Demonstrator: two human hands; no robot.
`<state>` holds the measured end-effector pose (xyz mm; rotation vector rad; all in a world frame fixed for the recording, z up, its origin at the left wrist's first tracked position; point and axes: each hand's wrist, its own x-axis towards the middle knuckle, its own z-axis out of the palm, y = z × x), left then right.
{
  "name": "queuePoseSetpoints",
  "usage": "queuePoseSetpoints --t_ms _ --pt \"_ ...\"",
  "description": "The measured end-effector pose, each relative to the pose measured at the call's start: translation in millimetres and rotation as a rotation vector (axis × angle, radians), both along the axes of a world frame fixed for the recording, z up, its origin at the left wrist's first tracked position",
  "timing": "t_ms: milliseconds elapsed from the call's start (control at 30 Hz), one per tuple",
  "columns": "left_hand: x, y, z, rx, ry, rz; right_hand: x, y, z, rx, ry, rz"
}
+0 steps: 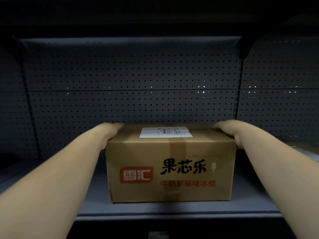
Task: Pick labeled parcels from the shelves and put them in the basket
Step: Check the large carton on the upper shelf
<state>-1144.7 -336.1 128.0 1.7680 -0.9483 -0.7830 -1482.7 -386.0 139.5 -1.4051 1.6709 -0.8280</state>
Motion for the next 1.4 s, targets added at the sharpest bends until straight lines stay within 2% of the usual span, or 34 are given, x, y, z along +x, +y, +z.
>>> queuePoseSetpoints --t_ms 167,333,500,1000,1200,1400 --pt "5.5 8.4 -3.4 -0.048 0.064 0.013 -0.5 7.8 -5.6 -0.029 -0.08 -0.034" --pt "11.3 29.0 -7.6 -0.15 0.121 0.026 -4.9 27.5 -11.9 -0.145 -0.189 -0.111" --pt "16.2 56.4 -16.9 -0.256 0.123 0.052 -7.3 55.3 -26.4 -0.271 -0.158 -0.166" --pt "8.4 153.1 -54.3 -0.585 0.221 0.036 -9.1 155.4 -59.6 -0.619 -0.341 -0.119" --pt "3.9 170.5 -57.0 -0.717 0.256 -0.004 -14.0 168.2 -76.6 -0.671 -0.51 -0.101" --pt "3.2 171.9 -55.5 -0.772 0.253 -0.022 -13.7 168.4 -77.8 -0.718 -0.553 -0.114"
